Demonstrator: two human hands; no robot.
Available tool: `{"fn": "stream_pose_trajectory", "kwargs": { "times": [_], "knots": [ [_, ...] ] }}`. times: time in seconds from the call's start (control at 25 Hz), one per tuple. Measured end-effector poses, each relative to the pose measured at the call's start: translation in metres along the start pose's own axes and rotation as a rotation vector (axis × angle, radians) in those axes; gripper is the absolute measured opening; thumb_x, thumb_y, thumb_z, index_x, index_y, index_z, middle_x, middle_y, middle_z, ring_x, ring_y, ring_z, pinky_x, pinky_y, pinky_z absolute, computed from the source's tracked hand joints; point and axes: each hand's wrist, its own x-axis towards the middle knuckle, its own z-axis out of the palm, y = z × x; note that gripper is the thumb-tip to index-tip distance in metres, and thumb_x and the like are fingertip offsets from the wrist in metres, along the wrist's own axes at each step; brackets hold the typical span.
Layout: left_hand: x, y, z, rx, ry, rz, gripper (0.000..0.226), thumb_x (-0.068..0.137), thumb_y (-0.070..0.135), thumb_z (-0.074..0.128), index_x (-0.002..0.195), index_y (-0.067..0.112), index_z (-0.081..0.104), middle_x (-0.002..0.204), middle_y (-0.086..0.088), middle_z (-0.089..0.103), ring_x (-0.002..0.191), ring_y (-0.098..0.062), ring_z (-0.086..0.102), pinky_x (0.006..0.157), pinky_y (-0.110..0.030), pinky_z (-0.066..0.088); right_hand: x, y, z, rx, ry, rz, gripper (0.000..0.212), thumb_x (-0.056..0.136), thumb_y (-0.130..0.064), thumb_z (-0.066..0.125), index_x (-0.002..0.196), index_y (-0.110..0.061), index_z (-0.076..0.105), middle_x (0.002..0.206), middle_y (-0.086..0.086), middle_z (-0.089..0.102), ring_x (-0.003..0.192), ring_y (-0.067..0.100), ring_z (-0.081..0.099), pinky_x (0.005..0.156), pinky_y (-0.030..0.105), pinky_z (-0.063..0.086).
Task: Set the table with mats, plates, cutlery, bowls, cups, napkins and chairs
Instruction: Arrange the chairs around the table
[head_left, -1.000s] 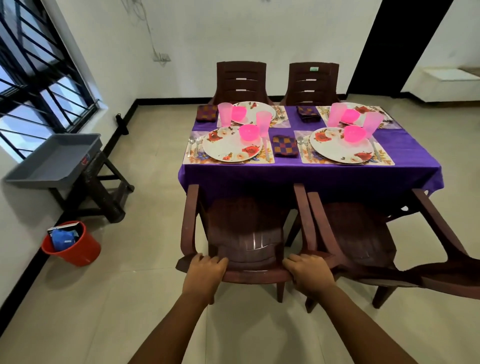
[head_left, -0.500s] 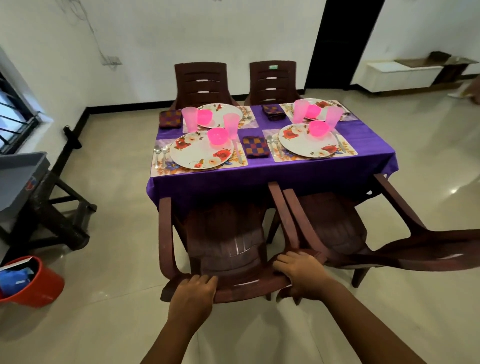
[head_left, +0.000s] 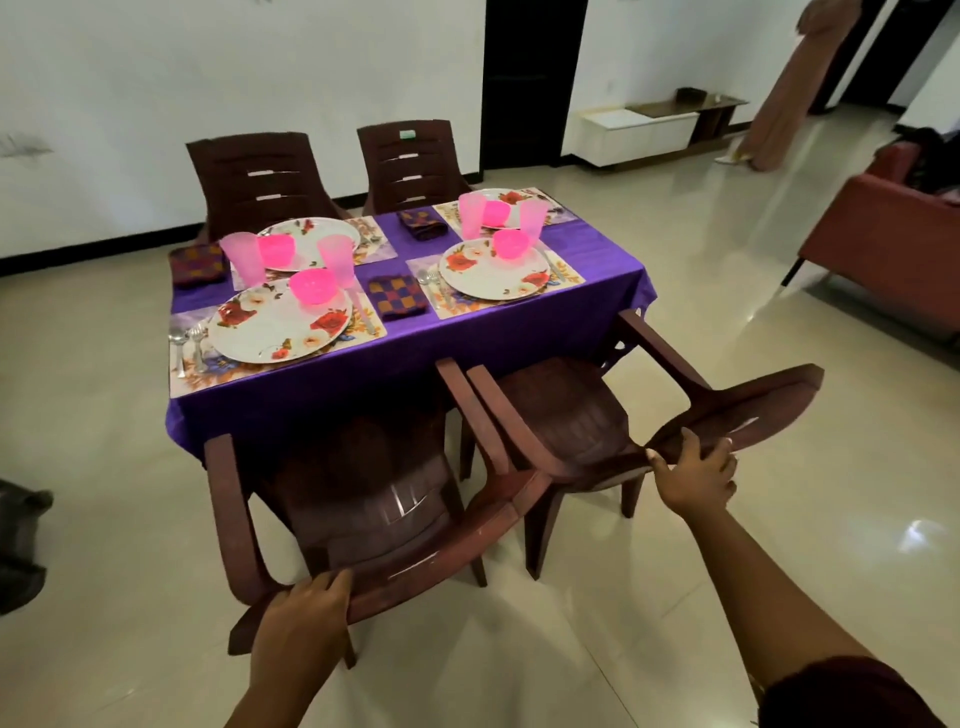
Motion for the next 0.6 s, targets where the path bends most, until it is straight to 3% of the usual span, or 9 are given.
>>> {"fn": "stream_pose_trajectory", "kwargs": {
  "times": [0.12,0.2,0.32,0.44,0.6],
  "knots": [
    [0.001,0.001,-0.003,0.011,0.023,0.026,0.043,0.04,0.002,0.087,0.079,0.011,0.071,0.057,-0.001,0.06,0.047,-0.025,0.058,0.042,-0.027,0.043,0.01,0.018,0.002,-0.051,-0.105,-0.059,0.074,0.086,-0.034,0.07,0.147,-0.018,0.031,0.155,0.024,-0.02,0.132,0.05,0.037,0.109,0.049,0.037],
    [0.002,0.004,-0.005,0.01,0.019,0.017,0.043,0.04,0.002,0.087,0.079,0.012,0.071,0.057,0.0,0.06,0.048,-0.024,0.058,0.042,-0.026,0.042,0.013,0.014,0.004,-0.16,-0.067,-0.084,0.061,0.085,-0.018,0.071,0.138,-0.017,0.039,0.154,0.027,-0.016,0.119,0.05,0.049,0.099,0.048,0.046],
    [0.001,0.005,-0.006,0.011,0.008,0.006,0.043,0.041,0.005,0.088,0.08,0.014,0.071,0.059,0.001,0.061,0.05,-0.023,0.06,0.043,-0.026,0.044,0.009,0.002,0.009,-0.221,0.032,-0.1,0.042,0.086,-0.005,0.065,0.121,-0.016,0.045,0.152,0.035,-0.007,0.119,0.05,0.045,0.097,0.049,0.046],
    [0.001,0.005,-0.004,-0.004,-0.021,-0.024,0.039,0.046,0.01,0.088,0.081,0.015,0.071,0.06,0.002,0.062,0.051,-0.022,0.061,0.045,-0.027,0.045,0.017,-0.019,0.02,-0.202,0.081,-0.177,0.03,0.093,-0.013,0.059,0.119,-0.016,0.044,0.15,0.037,0.0,0.119,0.053,0.042,0.102,0.052,0.042],
    [-0.001,0.005,-0.001,0.0,-0.042,-0.062,0.038,0.05,0.011,0.088,0.084,0.018,0.072,0.064,0.003,0.064,0.054,-0.021,0.062,0.048,-0.028,0.048,0.026,-0.03,0.037,-0.191,0.023,-0.244,0.027,0.096,-0.021,0.056,0.116,-0.016,0.04,0.142,0.029,0.014,0.113,0.054,0.042,0.103,0.054,0.039]
  ]
}}
